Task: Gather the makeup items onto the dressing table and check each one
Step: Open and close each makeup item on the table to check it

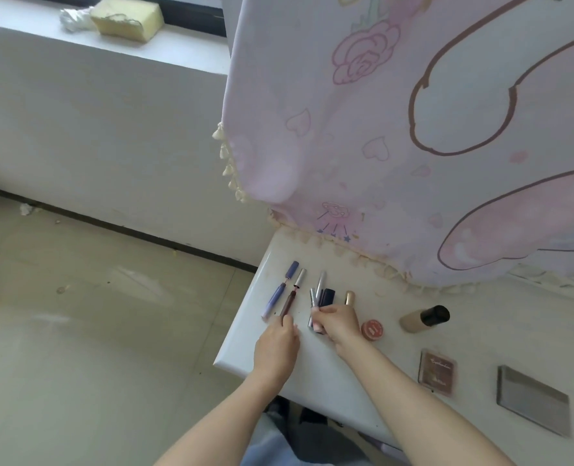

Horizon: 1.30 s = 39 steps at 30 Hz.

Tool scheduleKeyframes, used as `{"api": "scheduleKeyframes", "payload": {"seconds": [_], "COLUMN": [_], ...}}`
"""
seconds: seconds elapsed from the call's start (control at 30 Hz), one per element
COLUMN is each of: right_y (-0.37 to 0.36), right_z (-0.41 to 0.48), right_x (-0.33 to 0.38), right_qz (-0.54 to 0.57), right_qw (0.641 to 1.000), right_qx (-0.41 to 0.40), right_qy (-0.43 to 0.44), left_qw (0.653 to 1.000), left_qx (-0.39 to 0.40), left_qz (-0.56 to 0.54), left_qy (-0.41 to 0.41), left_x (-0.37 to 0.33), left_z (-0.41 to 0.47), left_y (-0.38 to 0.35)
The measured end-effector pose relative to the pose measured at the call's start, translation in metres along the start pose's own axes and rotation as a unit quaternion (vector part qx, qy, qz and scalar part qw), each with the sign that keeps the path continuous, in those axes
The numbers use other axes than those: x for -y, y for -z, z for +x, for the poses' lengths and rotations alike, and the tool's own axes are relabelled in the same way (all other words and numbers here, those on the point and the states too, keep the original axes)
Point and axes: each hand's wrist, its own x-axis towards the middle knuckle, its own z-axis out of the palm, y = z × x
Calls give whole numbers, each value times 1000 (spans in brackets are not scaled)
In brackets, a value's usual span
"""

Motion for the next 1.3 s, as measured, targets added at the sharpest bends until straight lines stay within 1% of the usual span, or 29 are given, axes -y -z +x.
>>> {"api": "scheduleKeyframes", "payload": {"seconds": [0.1,0.17,0.2,0.27,0.37,0.47,0.6,0.73,0.87,0.97,1.17,1.3], "right_y": [-5,-7,-9,-12,-18,-23,-29,-26,-3,14,9,-4], "right_z": [5,7,8,10,10,12,12,12,18,19,19,13], "right_x": [8,16,19,24,29,29,30,29,26,27,24,23], "right_qz": [-82,-144,-165,-184,-215,-256,-277,-250,-214,-206,-248,-317], "right_qw": [997,989,986,983,976,966,960,967,975,976,965,945], "right_qx": [10,12,9,15,26,22,12,-1,-45,-58,-33,-32], "right_qy": [6,11,14,15,7,9,26,41,45,41,80,82], "left_qw": [1000,998,998,998,998,998,998,998,996,993,991,991], "left_qx": [-4,-54,-35,-57,-58,-57,-52,-54,-81,-105,-124,-122], "left_qz": [30,42,45,7,-9,3,14,22,39,42,50,50], "left_qy": [2,-13,-16,-3,-6,0,8,11,15,19,22,30], "left_x": [-1,-1,0,9,15,22,30,27,25,24,25,29], "left_z": [-1,0,0,4,-3,-12,-16,-15,-13,-14,-17,-22], "left_y": [0,2,4,-7,-9,-10,-20,-21,-19,-19,-21,-20]}}
